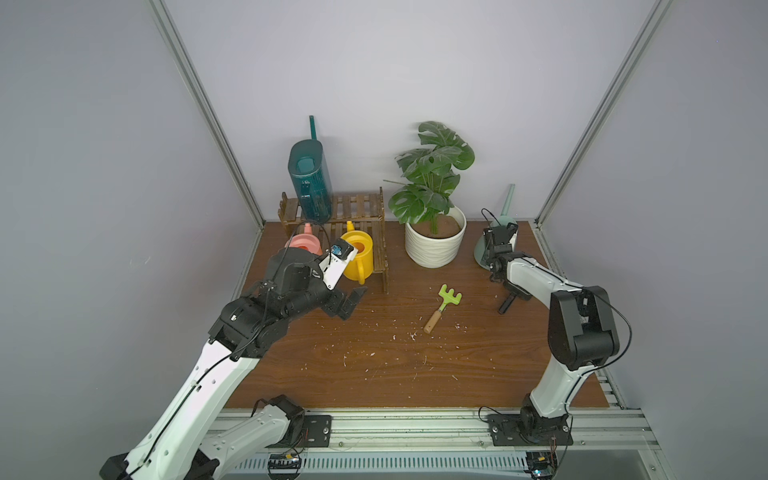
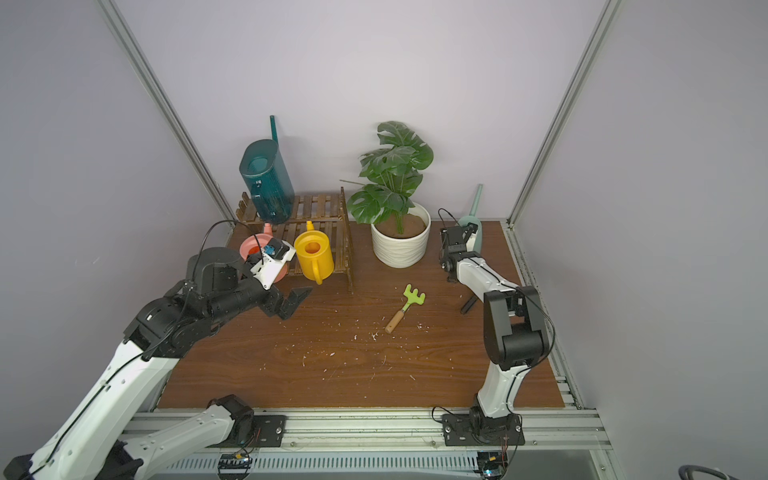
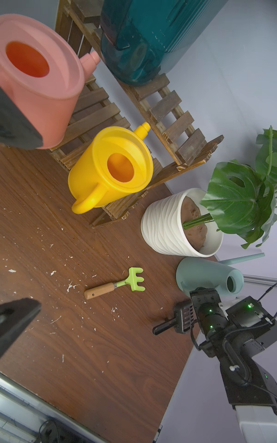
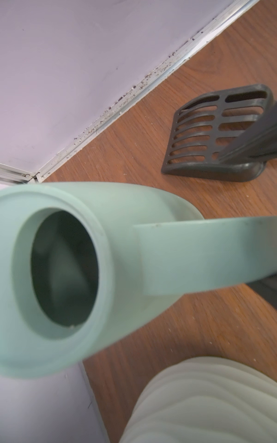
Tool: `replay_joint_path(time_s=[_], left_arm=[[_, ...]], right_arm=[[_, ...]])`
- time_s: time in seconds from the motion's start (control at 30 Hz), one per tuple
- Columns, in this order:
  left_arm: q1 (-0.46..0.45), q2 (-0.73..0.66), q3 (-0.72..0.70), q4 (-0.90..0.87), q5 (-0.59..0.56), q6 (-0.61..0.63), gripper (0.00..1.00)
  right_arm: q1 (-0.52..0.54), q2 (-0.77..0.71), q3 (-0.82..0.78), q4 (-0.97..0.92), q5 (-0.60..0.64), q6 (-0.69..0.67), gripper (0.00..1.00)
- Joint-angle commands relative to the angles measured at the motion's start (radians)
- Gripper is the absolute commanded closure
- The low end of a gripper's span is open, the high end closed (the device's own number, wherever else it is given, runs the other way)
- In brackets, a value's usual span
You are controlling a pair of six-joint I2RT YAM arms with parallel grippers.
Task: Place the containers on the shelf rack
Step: 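Pick up a container from the corner of the board.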
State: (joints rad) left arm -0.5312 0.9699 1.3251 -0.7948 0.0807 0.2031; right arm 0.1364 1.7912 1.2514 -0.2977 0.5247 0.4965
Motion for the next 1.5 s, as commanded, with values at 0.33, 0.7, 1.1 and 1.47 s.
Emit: replay_joint_path(time_s=[0.33, 0.7, 1.1, 1.47], left_arm=[[0.027, -0.018, -0.019, 0.013, -0.036, -0.015, 0.0], [0.045, -0.015, -0.017, 0.013, -0.044, -0.024, 0.0], [0.105, 0.017, 0.0, 0.014, -0.049, -0.05, 0.0], [0.409, 0.068, 0.062, 0.013, 0.107, -0.12, 0.0]], right_arm=[[-0.004, 0.035, 0.004, 0.091, -0.037, -0.093, 0.42], [-0.022, 0.048, -0.026, 0.153, -0.077, -0.118, 0.5], [-0.024, -0.058, -0.078, 0.182, -0.108, -0.153, 0.83], [-0.012, -0.303, -0.193, 0.183, -0.15, -0.157, 0.88]])
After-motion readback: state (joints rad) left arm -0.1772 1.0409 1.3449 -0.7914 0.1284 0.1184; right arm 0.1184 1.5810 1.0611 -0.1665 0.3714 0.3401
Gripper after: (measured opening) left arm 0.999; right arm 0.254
